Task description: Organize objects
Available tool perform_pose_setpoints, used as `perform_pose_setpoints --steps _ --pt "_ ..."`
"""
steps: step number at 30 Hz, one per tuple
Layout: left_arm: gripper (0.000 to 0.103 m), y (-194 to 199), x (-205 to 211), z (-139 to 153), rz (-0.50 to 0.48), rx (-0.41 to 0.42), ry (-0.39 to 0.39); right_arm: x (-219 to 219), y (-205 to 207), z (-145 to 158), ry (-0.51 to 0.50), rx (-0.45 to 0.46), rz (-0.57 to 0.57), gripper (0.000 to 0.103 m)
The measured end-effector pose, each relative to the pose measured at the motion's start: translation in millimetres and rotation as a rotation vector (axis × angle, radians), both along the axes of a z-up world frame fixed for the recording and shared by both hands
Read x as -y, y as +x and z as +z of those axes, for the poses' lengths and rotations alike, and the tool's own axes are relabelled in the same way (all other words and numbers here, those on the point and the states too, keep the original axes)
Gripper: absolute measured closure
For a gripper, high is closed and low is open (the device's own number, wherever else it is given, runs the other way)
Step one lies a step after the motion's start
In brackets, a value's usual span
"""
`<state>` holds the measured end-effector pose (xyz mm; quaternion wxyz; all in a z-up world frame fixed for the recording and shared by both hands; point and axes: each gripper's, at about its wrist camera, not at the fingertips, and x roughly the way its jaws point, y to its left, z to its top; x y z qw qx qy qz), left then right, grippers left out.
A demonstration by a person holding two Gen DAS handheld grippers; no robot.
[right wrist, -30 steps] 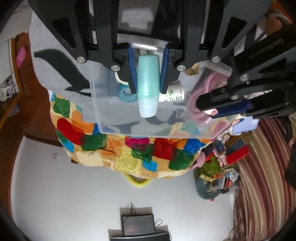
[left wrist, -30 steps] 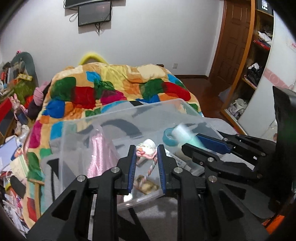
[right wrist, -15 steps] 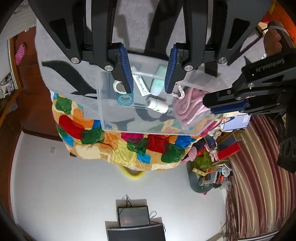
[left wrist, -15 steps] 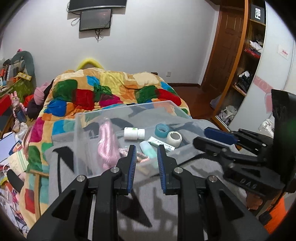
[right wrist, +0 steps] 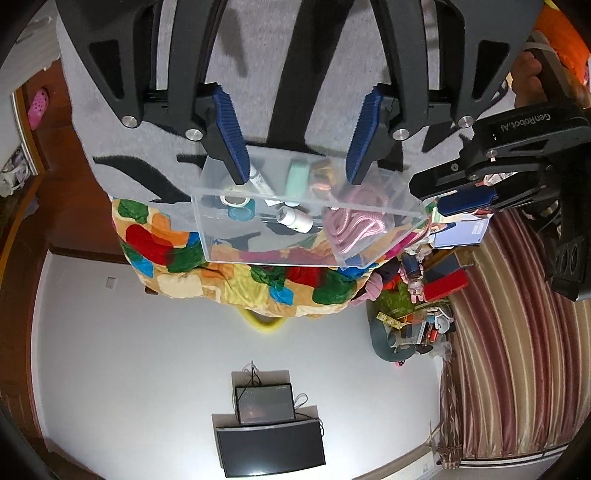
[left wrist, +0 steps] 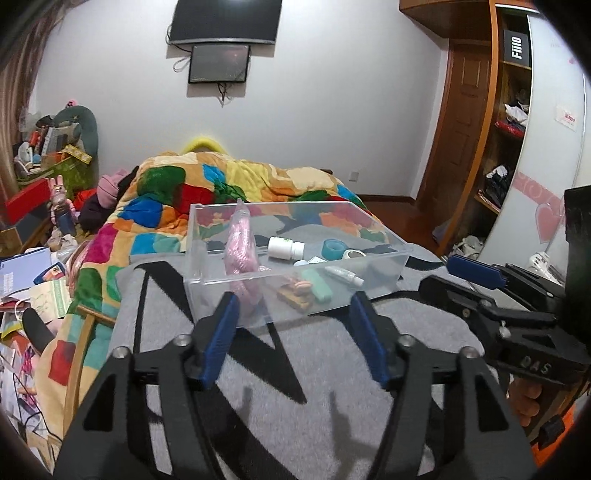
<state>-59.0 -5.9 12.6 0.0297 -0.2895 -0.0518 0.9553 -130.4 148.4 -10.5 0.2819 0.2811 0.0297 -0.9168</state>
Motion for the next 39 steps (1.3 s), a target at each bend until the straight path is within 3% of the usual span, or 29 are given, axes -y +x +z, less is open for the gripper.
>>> perform_pose_setpoints --steps 2,14,39 --pt "0.038 2.1 -2.7 -1.6 0.001 -0.008 -0.020 0.8 5.0 -2.7 0.004 -0.014 -0.004 0.038" --pt "0.038 1.1 -7.0 -12.7 -0.003 0.009 -0.023 -1.7 4.1 -18.0 0.019 0.004 -0.017 0.038" --pt "0.035 3.4 -8.6 -10.6 -0.010 0.004 -0.025 -1.1 7.6 -20.0 0.015 0.011 -0.014 0.038"
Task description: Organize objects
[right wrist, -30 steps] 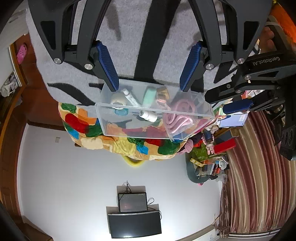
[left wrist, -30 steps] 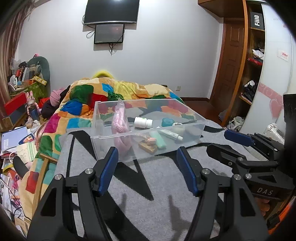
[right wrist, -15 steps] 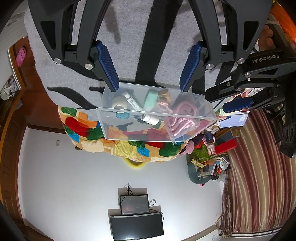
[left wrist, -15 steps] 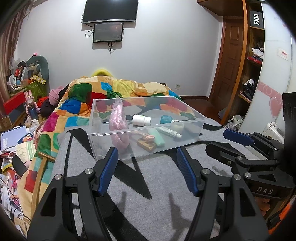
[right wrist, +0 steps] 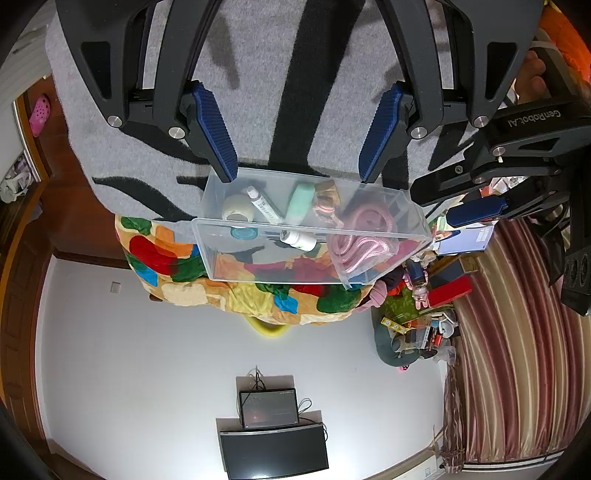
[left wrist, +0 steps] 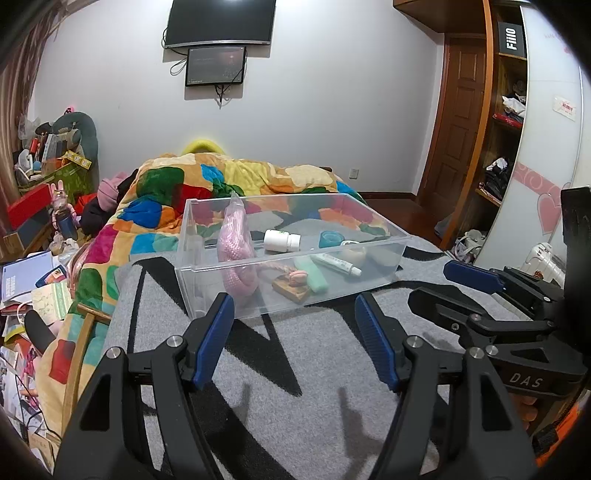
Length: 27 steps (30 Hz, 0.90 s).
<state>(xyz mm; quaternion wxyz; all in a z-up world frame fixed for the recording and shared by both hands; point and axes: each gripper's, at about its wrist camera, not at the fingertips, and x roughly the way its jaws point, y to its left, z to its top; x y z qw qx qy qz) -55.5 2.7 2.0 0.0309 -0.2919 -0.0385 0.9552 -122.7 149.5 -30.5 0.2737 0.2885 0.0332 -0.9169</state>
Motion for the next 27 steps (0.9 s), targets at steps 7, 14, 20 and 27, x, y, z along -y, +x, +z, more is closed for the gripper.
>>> perform_pose_setpoints --steps 7,14,20,27 --pt "0.034 0.3 -0.3 0.0 0.000 0.000 0.000 -0.6 -0.2 -1.2 -0.004 0.004 0.002 0.038" --pt "0.032 0.3 -0.2 -0.2 0.000 0.000 0.000 -0.9 0.4 -1.3 -0.009 0.009 0.004 0.038" --pt "0.031 1.1 -1.3 1.2 0.000 0.001 0.001 -0.4 0.7 -1.0 -0.013 0.012 0.005 0.038" --pt "0.029 1.1 -1.0 0.9 0.000 0.001 0.002 -0.3 0.5 -1.5 -0.013 0.013 0.006 0.038"
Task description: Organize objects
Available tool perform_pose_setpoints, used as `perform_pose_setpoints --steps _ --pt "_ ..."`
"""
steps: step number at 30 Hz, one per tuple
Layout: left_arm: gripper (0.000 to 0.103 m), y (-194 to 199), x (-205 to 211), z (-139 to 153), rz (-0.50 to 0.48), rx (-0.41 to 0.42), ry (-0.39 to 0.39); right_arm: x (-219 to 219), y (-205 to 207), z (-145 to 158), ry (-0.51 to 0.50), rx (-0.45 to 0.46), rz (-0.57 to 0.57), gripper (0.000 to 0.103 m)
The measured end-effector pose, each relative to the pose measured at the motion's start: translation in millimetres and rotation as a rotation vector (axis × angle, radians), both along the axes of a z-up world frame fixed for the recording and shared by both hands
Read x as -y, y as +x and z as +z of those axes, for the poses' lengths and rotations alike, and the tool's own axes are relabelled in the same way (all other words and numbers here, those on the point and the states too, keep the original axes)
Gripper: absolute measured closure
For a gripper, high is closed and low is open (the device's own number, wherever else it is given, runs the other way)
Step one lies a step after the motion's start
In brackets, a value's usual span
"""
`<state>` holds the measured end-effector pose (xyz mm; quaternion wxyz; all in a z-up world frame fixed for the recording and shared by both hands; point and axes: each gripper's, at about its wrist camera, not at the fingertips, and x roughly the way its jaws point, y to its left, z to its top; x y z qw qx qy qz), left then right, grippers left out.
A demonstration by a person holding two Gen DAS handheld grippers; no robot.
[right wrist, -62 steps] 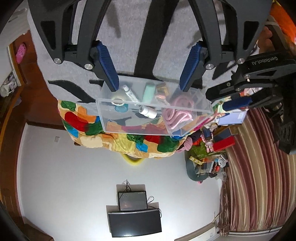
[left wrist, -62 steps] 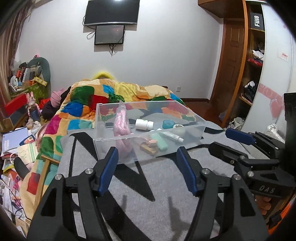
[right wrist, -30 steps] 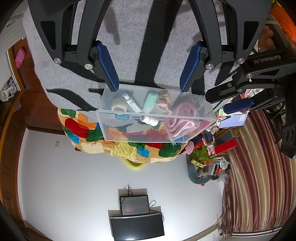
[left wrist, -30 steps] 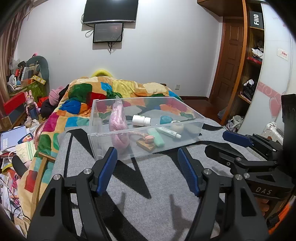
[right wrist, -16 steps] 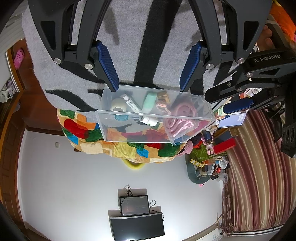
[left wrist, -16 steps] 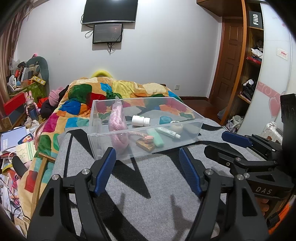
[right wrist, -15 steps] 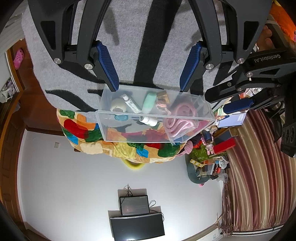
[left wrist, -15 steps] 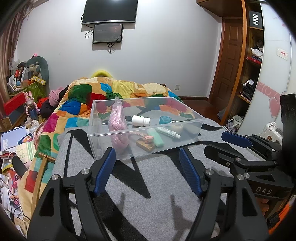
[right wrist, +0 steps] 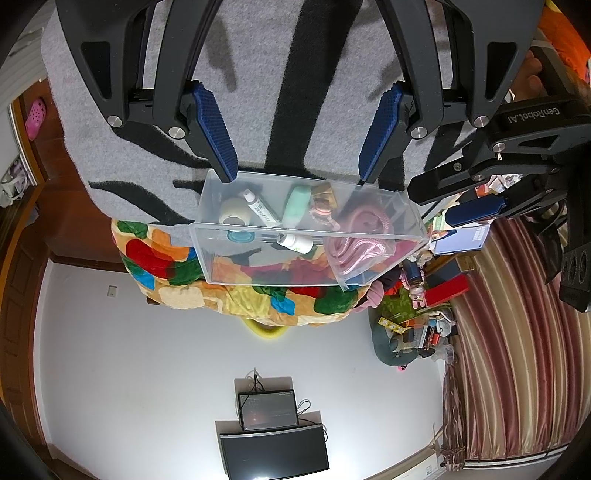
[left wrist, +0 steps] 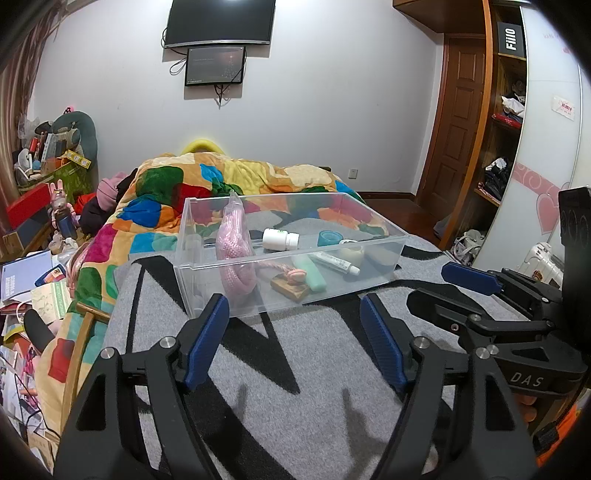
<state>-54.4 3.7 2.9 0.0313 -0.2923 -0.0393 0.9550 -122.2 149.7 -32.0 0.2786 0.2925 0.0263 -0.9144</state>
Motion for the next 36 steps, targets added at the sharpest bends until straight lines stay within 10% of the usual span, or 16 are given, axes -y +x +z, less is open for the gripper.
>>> perform_pose_setpoints --steps 13,36 --pt "0.008 4.9 -5.0 2.8 0.002 -0.018 -0.005 0.5 0.8 -2.0 -0.005 0.010 -0.001 0.038" --pt "0.006 3.2 0.7 0.0 0.004 0.002 0.025 -3.6 0.6 -1.4 -0.013 0.011 -0.011 0.029"
